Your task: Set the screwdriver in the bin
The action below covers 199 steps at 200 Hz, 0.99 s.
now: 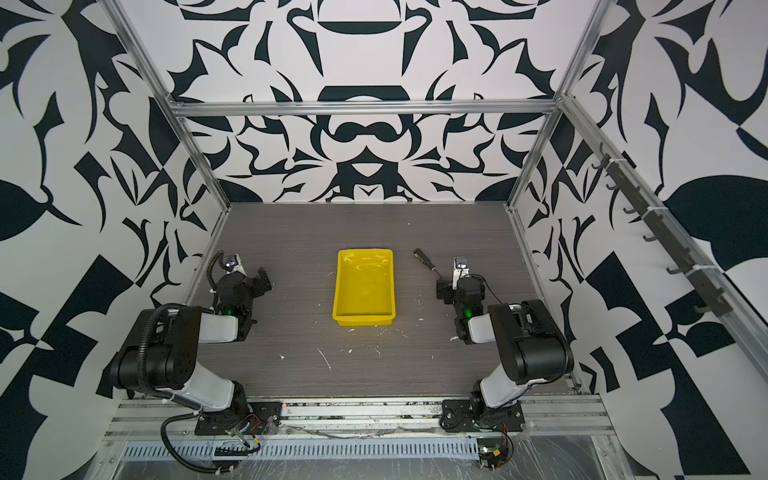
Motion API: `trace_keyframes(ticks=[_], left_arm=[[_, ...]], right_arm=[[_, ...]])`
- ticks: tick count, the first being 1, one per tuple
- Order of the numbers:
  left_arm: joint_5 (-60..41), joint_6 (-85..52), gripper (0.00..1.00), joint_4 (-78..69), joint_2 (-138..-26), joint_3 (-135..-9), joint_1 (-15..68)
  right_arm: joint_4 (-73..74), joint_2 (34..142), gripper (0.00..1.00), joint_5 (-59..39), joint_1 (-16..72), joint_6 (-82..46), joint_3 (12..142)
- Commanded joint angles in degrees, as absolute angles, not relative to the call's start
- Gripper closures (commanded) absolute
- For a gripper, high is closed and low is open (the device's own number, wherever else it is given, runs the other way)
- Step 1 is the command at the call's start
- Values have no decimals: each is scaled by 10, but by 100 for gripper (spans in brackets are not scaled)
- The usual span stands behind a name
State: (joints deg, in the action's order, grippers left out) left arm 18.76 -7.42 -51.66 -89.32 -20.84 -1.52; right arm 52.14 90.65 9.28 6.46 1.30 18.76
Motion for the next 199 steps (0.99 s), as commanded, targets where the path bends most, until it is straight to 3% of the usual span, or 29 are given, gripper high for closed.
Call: trace_keyframes(ticks=[1, 23, 61, 101, 133, 162, 182, 199], left_arm=[[180, -57, 0, -534, -880, -207, -4], [186, -44, 1, -496, -826, -202, 10], [209, -78, 1, -128, -644, -317, 55], [141, -167, 0, 84, -503, -342, 85], [91, -178, 0, 75, -455, -294, 84], [153, -219, 1, 95, -455, -285, 84], [189, -243, 1, 130, -466, -302, 83], [170, -245, 1, 131, -470, -305, 83]], right_arm=[[554, 876, 0, 104, 66, 10, 181], [550, 817, 0, 147, 79, 10, 156], [424, 747, 0, 198, 84, -24, 184], [411, 768, 0, 212, 88, -26, 198], [397, 783, 0, 205, 88, -22, 214], [390, 746, 0, 228, 98, -22, 203], [257, 656, 0, 297, 135, -13, 233], [85, 576, 0, 283, 144, -88, 287]])
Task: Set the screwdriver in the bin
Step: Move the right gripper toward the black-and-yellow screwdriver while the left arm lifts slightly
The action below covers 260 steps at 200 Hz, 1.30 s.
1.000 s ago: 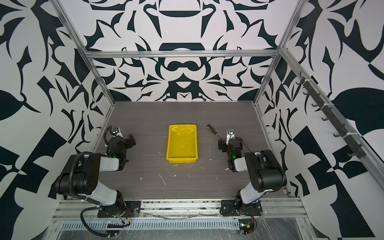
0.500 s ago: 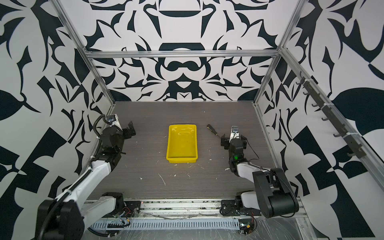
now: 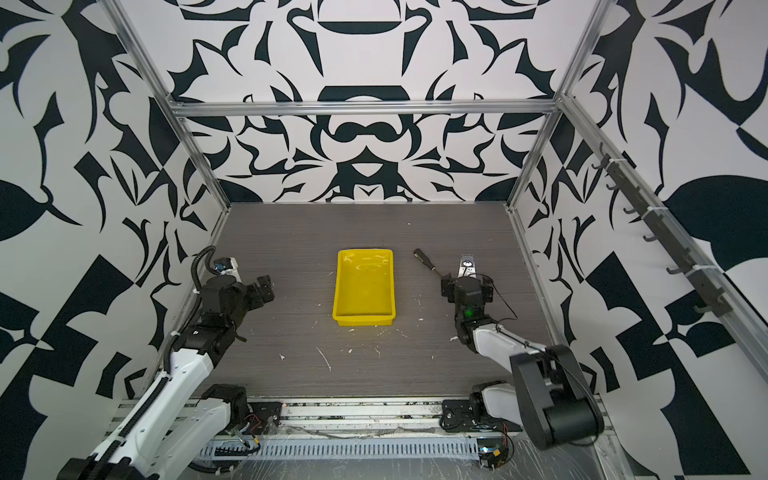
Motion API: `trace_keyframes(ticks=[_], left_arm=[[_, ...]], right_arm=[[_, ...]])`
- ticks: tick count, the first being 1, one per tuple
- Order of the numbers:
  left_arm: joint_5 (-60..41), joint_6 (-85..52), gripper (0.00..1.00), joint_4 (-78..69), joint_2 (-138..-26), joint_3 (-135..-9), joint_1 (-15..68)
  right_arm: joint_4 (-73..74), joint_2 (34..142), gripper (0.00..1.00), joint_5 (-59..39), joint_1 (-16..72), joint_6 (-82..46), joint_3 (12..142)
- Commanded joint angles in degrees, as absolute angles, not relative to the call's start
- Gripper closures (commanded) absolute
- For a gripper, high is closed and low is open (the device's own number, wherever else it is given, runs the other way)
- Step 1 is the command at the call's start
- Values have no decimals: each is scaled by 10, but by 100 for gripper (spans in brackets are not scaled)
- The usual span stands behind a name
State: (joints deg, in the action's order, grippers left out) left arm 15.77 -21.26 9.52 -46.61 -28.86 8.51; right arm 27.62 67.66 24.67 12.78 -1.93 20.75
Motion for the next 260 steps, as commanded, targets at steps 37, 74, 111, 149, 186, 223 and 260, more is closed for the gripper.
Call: trace_keyframes(ticks=[37, 74, 111, 149, 186, 223, 260], left_arm=[[246, -324, 1, 186, -462, -306, 83], [306, -405, 0, 218, -426, -279, 83], [329, -446, 1, 219, -421, -264, 83], [331, -460, 0, 221, -456, -272, 83], [329, -461, 0, 234, -483, -287, 83], [321, -460, 1, 224, -484, -283, 83], [318, -458, 0, 225, -472, -279, 83]], right_arm=[[-238, 526, 0, 274, 143, -351, 344], [-158, 529, 0, 189, 136, -333, 267], [-144, 543, 0, 182, 137, -331, 267], [-151, 575, 0, 180, 136, -335, 283], [-147, 552, 0, 189, 137, -335, 270], [-144, 516, 0, 197, 137, -347, 251], [-155, 520, 0, 200, 136, -363, 254]])
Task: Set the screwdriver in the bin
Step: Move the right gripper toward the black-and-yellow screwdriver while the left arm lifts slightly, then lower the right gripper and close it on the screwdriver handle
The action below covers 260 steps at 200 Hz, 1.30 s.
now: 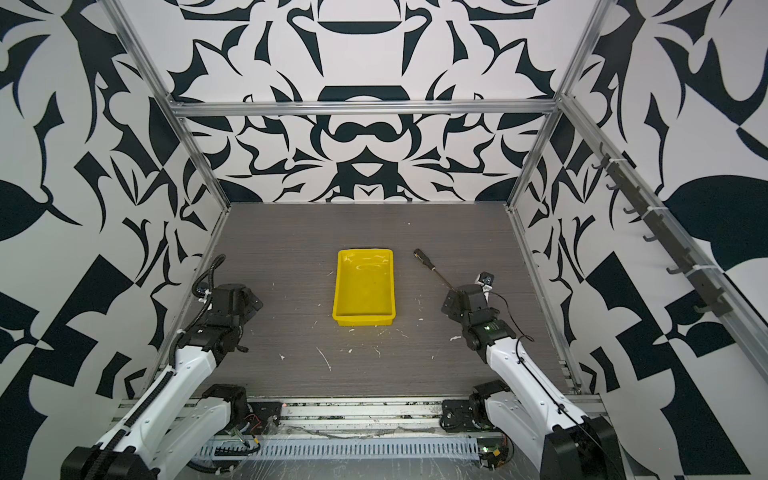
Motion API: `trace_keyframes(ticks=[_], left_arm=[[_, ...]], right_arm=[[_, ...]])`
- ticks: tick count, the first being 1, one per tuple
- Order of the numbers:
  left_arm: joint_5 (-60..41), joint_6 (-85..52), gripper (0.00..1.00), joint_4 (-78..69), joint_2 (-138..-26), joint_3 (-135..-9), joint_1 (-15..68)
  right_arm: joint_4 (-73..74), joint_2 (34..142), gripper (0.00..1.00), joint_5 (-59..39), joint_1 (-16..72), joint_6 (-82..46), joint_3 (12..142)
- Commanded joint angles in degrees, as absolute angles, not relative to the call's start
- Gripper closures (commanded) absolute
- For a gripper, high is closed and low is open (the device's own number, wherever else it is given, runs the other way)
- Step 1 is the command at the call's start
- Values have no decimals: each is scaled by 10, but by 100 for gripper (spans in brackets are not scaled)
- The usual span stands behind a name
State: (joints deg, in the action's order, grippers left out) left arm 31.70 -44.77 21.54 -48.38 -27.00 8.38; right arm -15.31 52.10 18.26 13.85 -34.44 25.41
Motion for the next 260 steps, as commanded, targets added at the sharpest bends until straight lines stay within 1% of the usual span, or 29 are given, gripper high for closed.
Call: trace_keyframes(ticks=[1, 27, 58, 68, 76, 92, 118, 124, 150, 179, 210, 224, 232, 260], left_arm=[[318, -457, 1, 226, -472, -279, 83], [316, -464, 0, 229, -456, -271, 83], [306, -462, 1, 213, -442, -259, 83], [304, -463, 0, 212, -441, -257, 83], [303, -463, 1, 208, -441, -255, 83], [298, -461, 1, 208, -444, -257, 83], [302, -463, 1, 208, -446, -257, 83], [301, -463, 1, 204, -447, -255, 83], [294, -459, 1, 206, -450, -257, 83], [295, -460, 1, 208, -451, -259, 82], [303, -462, 1, 206, -448, -257, 83], [299, -461, 1, 205, -447, -256, 83], [299, -461, 1, 205, -447, -256, 83], [306, -462, 1, 198, -454, -255, 83]], right_arm=[[-156, 520, 0, 200, 137, -363, 254], [-170, 534, 0, 205, 136, -363, 266], [-220, 553, 0, 265, 137, -389, 286], [-219, 556, 1, 273, 137, -387, 287], [-214, 557, 5, 269, 137, -379, 288], [-194, 555, 7, 226, 137, -358, 297], [-145, 572, 9, 118, 136, -319, 317], [-137, 583, 9, 80, 136, -309, 328], [-151, 676, 12, 25, 137, -296, 399], [-194, 813, 14, -13, 137, -275, 508], [-339, 996, 31, -30, 137, -238, 712], [-381, 1056, 31, -21, 137, -235, 779], [-397, 1079, 34, -21, 137, -233, 808], [-440, 1154, 36, -14, 137, -228, 894]])
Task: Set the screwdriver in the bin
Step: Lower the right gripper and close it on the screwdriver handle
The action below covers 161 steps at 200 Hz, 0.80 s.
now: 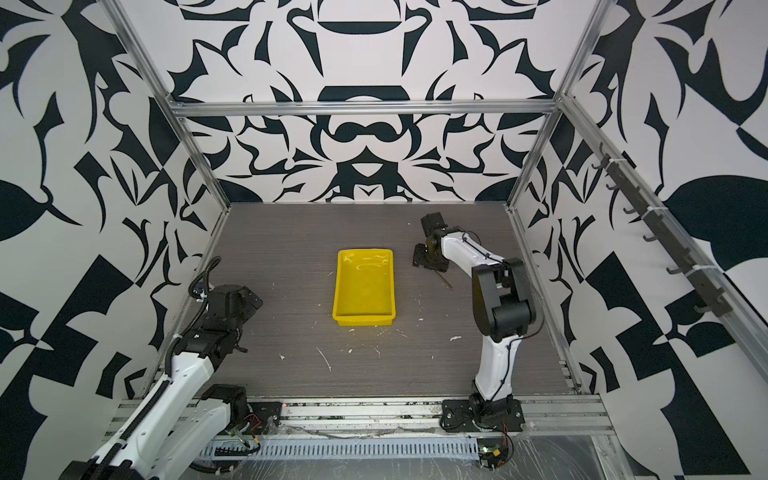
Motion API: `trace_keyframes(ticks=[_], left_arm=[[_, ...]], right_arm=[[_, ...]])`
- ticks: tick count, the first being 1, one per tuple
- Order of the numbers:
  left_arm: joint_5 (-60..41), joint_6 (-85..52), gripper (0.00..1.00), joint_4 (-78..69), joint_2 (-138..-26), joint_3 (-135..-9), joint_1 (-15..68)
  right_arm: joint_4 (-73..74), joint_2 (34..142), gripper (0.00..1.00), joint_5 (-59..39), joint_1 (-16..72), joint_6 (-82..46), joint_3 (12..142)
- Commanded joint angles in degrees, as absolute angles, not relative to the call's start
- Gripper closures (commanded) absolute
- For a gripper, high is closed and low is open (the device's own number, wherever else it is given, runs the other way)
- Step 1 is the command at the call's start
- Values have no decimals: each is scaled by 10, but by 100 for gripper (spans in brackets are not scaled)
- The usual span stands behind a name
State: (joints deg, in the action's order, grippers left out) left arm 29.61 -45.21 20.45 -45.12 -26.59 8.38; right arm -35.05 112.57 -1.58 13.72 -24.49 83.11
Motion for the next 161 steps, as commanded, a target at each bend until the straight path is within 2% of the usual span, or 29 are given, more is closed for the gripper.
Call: trace_keyframes(ticks=[1, 62, 131, 161], left_arm=[[306, -462, 0, 198, -454, -255, 83], [307, -459, 0, 184, -467, -254, 82], [310, -460, 0, 180, -464, -251, 83], [308, -461, 0, 188, -468, -254, 83]], right_arm=[[-441, 1156, 36, -14, 137, -228, 895], [-468, 1203, 36, 7, 137, -221, 964], [-451, 1227, 38, 35, 134, -194, 957], [-412, 1208, 40, 31, 134, -189, 907]])
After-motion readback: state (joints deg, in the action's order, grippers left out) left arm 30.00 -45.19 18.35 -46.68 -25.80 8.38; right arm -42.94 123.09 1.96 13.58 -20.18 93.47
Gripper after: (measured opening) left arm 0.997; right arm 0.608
